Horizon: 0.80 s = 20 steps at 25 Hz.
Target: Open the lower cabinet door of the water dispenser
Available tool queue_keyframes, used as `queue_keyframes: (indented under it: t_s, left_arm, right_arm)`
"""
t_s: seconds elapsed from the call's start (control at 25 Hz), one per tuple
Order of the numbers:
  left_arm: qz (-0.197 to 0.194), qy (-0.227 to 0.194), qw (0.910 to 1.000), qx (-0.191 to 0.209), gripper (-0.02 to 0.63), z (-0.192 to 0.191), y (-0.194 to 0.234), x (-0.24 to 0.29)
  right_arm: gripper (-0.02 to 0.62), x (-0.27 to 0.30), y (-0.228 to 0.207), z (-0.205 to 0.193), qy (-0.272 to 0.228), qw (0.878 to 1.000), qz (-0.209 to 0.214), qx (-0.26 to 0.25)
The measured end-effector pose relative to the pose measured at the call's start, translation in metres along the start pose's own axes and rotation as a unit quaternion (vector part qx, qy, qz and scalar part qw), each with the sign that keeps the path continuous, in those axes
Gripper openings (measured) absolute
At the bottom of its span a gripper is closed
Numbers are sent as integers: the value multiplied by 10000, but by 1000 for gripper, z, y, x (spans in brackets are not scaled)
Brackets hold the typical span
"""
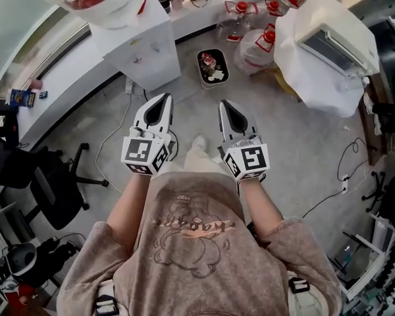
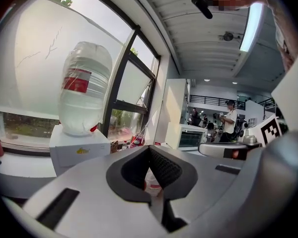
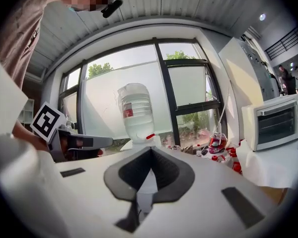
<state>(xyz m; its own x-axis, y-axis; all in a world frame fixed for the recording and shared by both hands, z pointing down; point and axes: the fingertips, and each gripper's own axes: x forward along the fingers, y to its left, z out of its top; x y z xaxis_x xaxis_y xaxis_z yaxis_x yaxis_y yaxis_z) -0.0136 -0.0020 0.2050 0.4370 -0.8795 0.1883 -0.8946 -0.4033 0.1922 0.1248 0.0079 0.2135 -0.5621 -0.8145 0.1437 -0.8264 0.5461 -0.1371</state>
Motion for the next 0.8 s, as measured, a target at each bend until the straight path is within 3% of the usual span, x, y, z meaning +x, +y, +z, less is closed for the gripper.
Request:
queue_keyframes:
  t_s: [0.36,0.76,0.8]
  left_arm:
    - [461,30,9989,-25,12,-3,32,33]
    - [378,104,9992,-71,12,-4,62,60]
    - [363,107,9992,-86,12,-4,64,62]
  right_arm:
    - [6,55,-14,-11,218,9987,455,56]
    - [-2,100,-16,-12,66,9988,433,195]
    - [24,103,-16,-12,42,9988,443,219]
